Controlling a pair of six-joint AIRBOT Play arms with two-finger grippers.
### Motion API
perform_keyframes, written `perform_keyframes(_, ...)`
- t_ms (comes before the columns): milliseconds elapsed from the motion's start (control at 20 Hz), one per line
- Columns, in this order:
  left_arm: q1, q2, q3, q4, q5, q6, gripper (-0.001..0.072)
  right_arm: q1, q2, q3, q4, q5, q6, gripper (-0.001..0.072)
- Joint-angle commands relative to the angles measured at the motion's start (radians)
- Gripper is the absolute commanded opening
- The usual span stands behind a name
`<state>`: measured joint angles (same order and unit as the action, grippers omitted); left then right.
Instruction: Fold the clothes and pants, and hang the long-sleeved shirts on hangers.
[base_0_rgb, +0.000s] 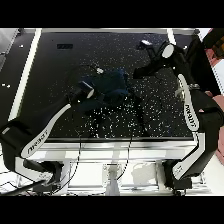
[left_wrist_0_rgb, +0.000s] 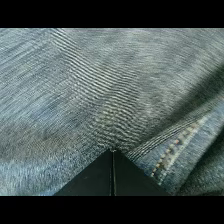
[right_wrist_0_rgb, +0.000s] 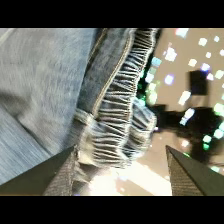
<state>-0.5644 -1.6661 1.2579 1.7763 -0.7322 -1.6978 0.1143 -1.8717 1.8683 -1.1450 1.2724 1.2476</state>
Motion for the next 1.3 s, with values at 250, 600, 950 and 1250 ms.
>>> perform_keyframes(250,-0.039,-0.002,-0.009,-0.034,-0.048,0.045,0.0013,-0.062,-0.130,-0.009,0.072,-0.048,0.145,0.0628)
perform_keyframes(600,-0.039,-0.002,-0.009,-0.035,-0.047,0.046,0.0014,-0.162,-0.281,-0.009,0.465,0.114,0.110,0.0630)
perform_keyframes(950,-0.039,-0.002,-0.009,-0.035,-0.048,0.046,0.0014,-0.075,-0.323,-0.009,0.719,0.106,-0.045,0.0627)
perform_keyframes(1250,-0.040,-0.002,-0.009,-0.035,-0.061,0.046,0.0014,-0.072,-0.322,-0.009,0.809,0.293,-0.174,0.0560)
